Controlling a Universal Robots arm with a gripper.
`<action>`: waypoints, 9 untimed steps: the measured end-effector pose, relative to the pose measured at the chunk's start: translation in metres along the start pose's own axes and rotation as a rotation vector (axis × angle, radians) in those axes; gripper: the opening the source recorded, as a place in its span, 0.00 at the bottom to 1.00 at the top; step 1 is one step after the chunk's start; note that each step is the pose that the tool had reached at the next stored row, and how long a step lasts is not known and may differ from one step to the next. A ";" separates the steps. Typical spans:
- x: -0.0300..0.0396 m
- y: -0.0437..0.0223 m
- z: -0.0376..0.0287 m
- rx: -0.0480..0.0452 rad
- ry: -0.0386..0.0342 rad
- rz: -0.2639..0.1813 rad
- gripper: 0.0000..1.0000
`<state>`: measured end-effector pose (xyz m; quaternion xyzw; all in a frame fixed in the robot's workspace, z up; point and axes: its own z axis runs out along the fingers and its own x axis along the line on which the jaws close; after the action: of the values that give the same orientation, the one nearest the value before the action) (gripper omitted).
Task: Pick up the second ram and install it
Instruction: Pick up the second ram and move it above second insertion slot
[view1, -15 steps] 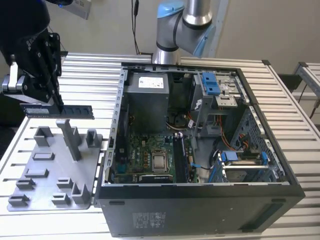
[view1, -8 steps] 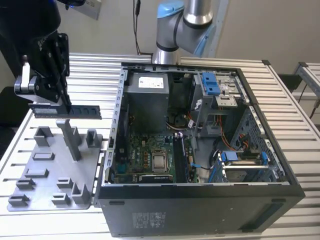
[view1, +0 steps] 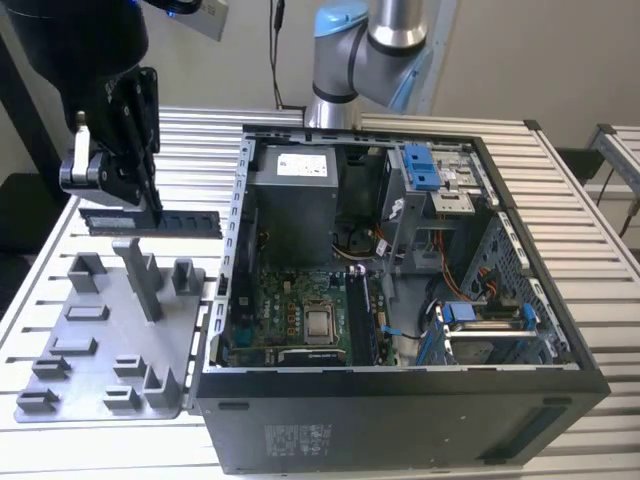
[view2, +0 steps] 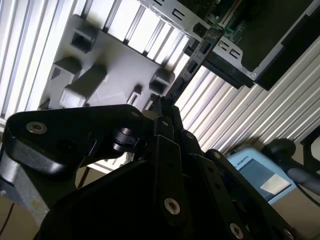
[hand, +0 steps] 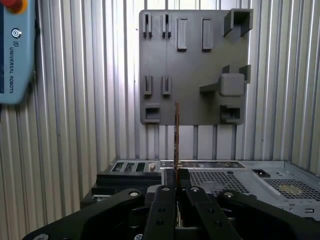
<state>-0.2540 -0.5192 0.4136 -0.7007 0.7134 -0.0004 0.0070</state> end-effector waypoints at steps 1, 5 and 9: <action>0.0000 -0.0022 0.0000 0.0000 0.0000 0.000 0.14; -0.0002 -0.0133 0.0001 -0.0002 0.0000 0.000 0.14; -0.0005 -0.0268 0.0003 -0.0006 0.0001 0.000 0.14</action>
<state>-0.2272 -0.5192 0.4136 -0.7007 0.7134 -0.0002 0.0068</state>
